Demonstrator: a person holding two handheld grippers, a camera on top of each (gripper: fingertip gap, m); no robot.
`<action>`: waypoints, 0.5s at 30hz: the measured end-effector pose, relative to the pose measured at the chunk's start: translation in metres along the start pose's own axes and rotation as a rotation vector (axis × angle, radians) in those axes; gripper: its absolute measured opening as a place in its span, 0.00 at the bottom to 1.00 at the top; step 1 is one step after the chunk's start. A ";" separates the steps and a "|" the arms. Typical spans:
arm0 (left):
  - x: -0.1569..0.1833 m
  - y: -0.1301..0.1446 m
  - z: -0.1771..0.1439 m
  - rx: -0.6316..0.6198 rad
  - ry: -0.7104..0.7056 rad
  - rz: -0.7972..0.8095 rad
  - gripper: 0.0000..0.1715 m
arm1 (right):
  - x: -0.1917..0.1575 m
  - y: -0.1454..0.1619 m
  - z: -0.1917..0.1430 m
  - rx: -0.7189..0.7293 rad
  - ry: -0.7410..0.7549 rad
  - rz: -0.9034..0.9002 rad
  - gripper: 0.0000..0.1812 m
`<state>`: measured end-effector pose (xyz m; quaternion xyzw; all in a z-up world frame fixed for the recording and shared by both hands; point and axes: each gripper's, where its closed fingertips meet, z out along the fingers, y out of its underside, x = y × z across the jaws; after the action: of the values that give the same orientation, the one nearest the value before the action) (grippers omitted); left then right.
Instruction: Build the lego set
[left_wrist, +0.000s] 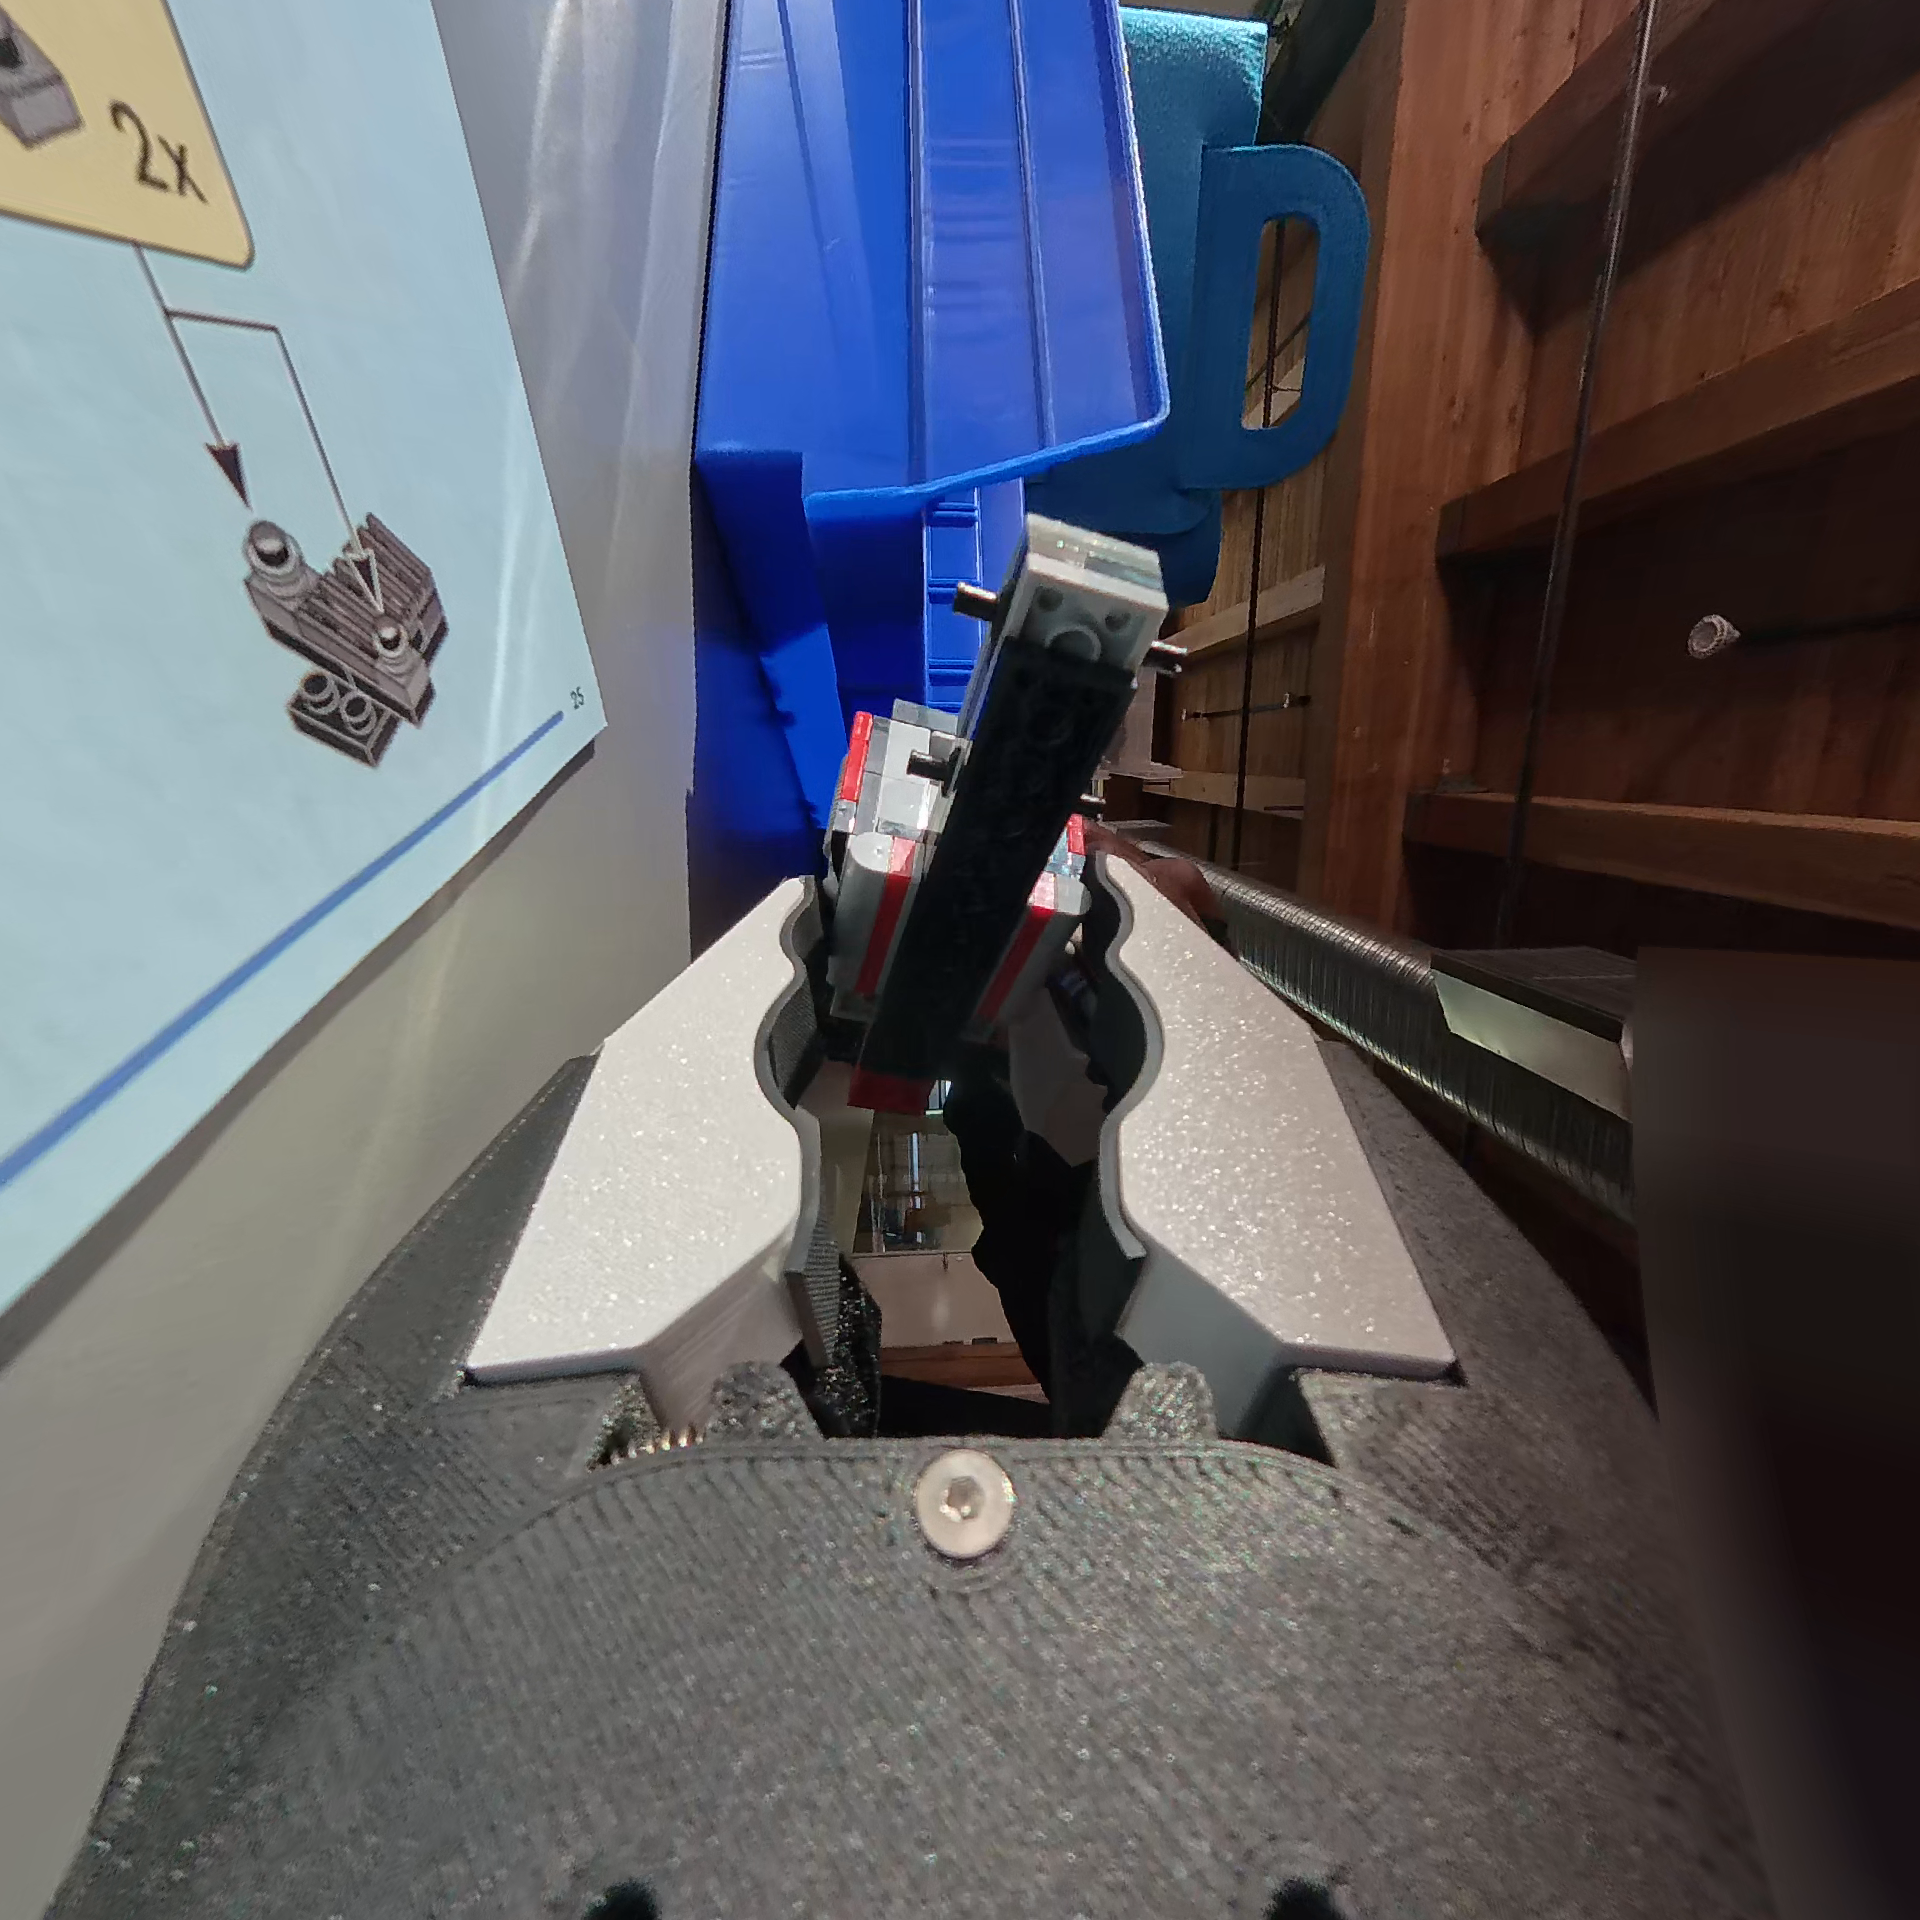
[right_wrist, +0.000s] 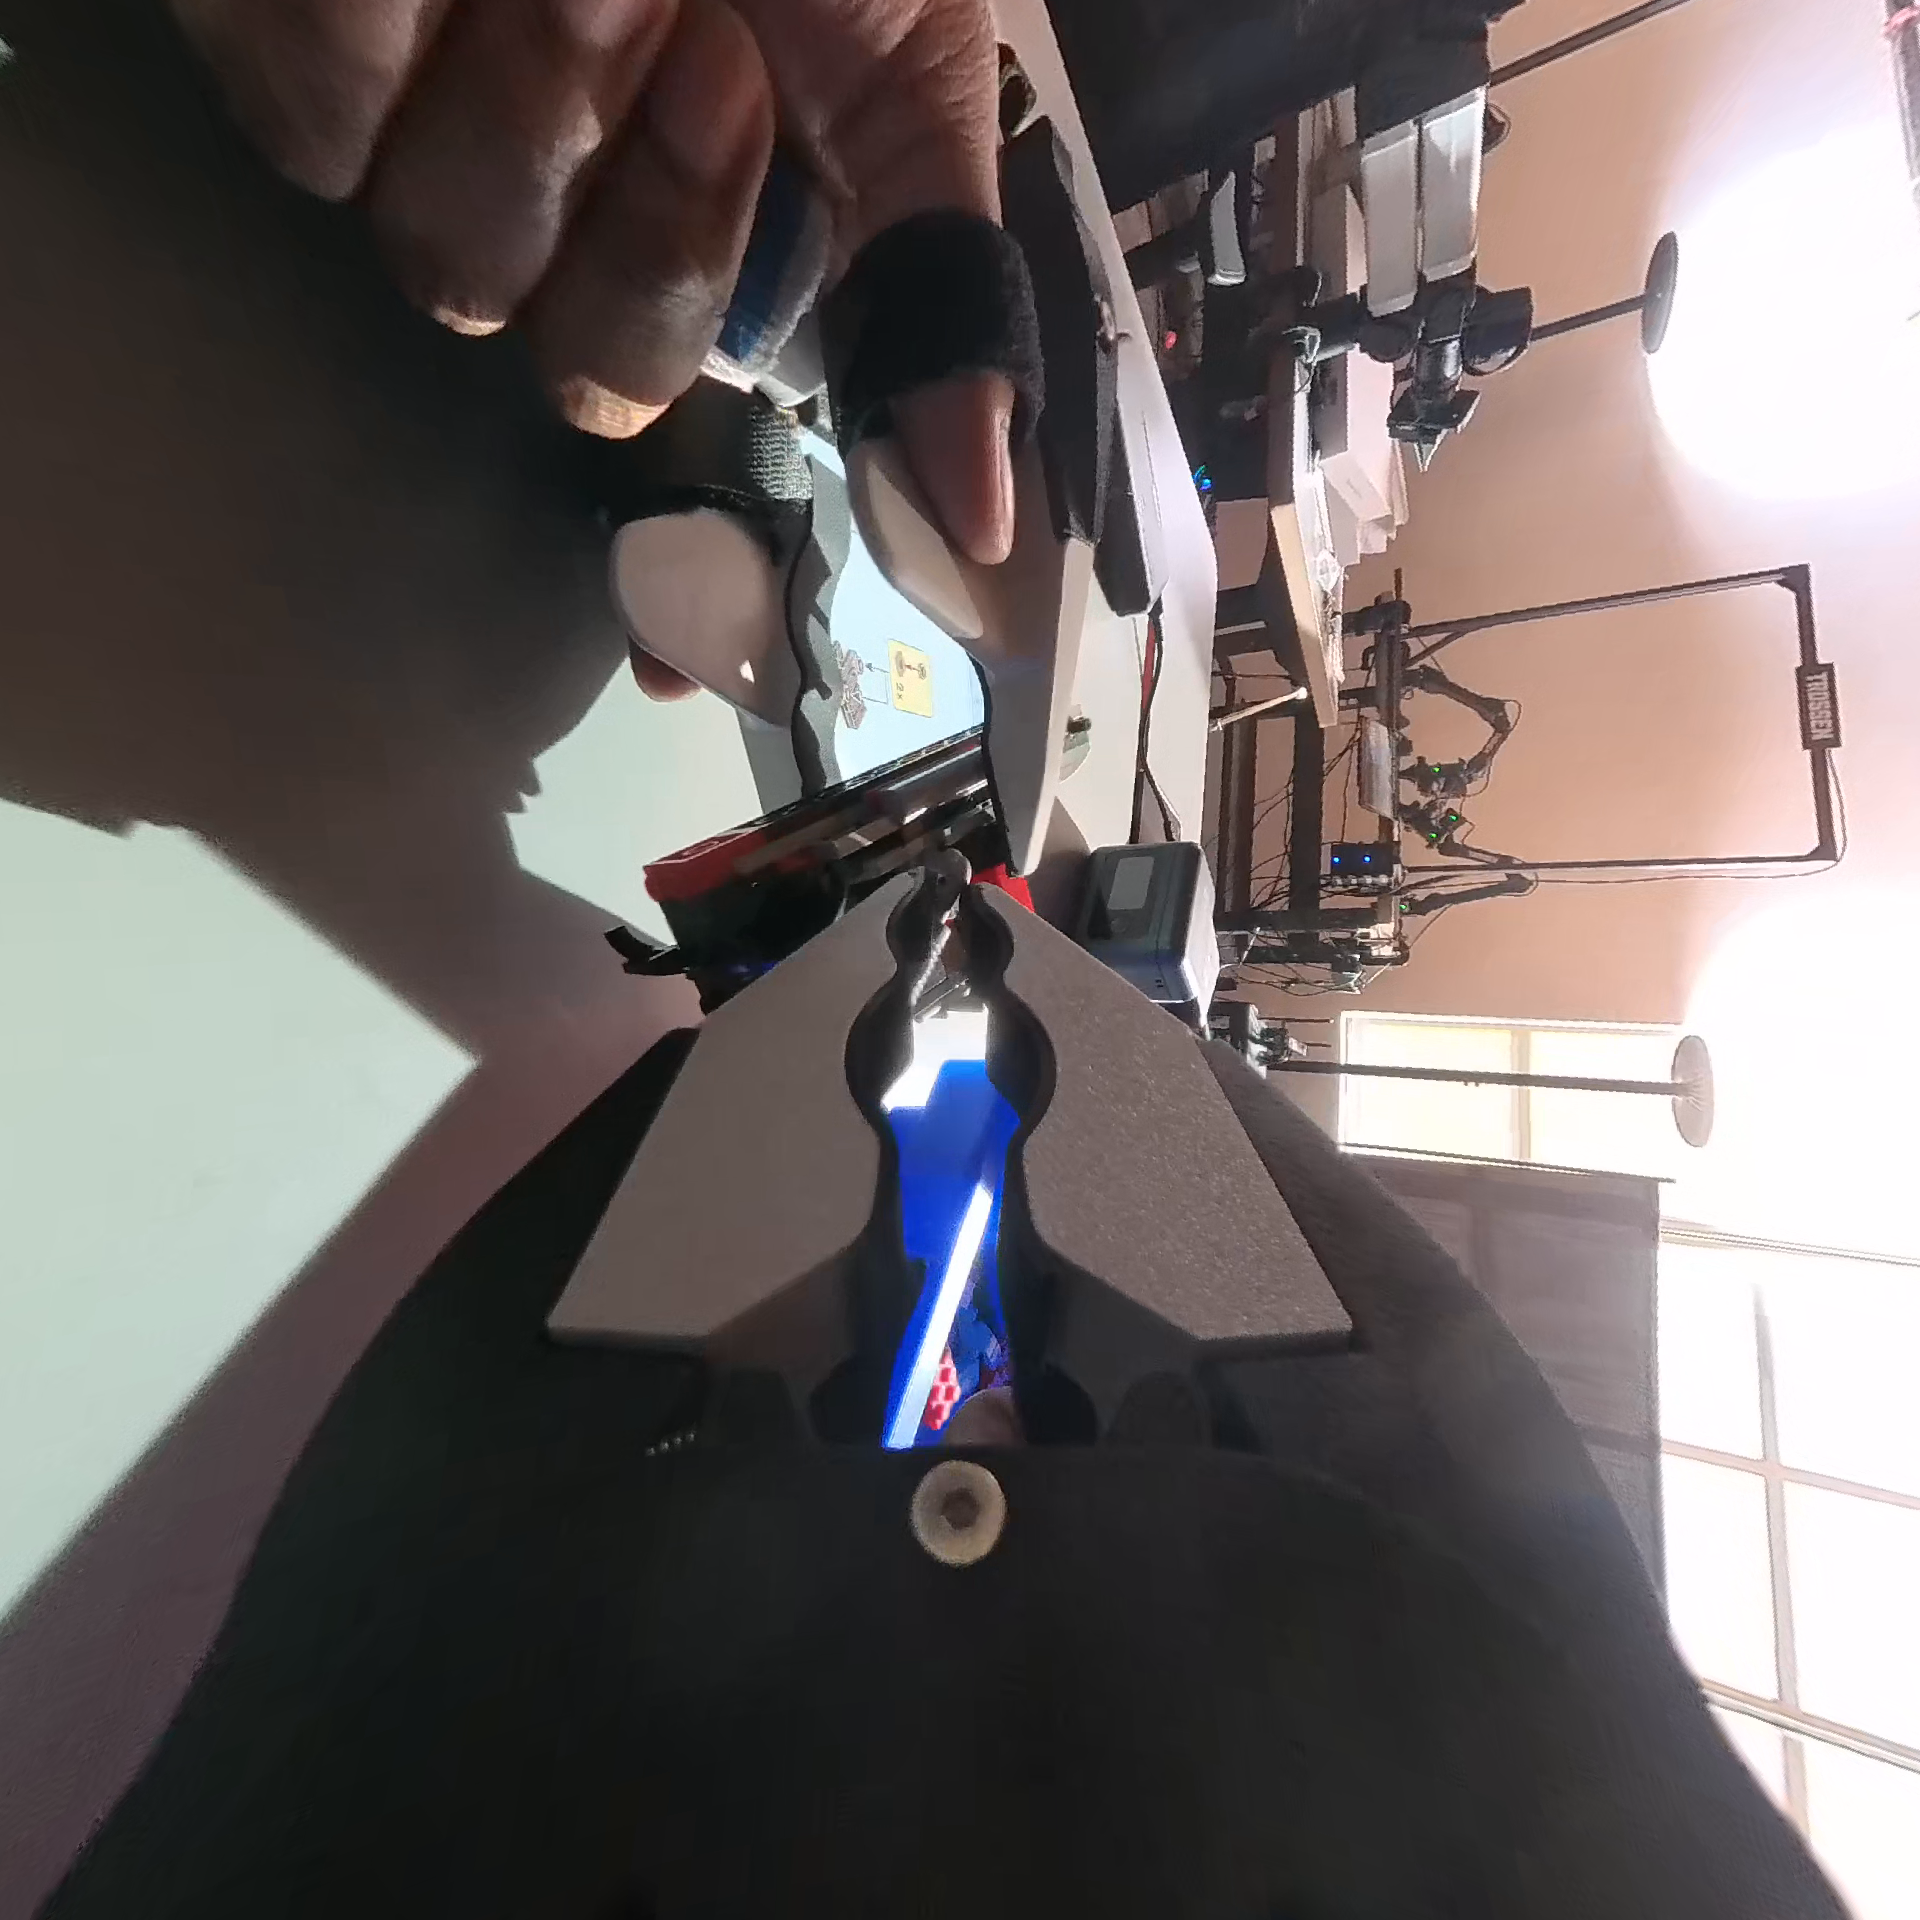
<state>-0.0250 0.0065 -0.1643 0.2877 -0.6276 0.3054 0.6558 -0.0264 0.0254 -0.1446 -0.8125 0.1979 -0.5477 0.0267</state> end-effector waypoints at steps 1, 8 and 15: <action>0.000 0.000 0.000 -0.001 -0.001 0.002 0.29 | 0.000 0.000 0.000 0.002 -0.001 0.002 0.03; -0.001 0.000 0.000 0.002 -0.011 0.012 0.29 | 0.002 -0.002 0.003 0.022 -0.020 0.068 0.03; -0.002 -0.002 -0.001 0.007 -0.022 0.025 0.29 | -0.001 -0.005 0.003 0.048 -0.071 0.197 0.03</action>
<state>-0.0230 0.0060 -0.1665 0.2855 -0.6371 0.3127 0.6440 -0.0224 0.0297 -0.1451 -0.8072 0.2624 -0.5179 0.1068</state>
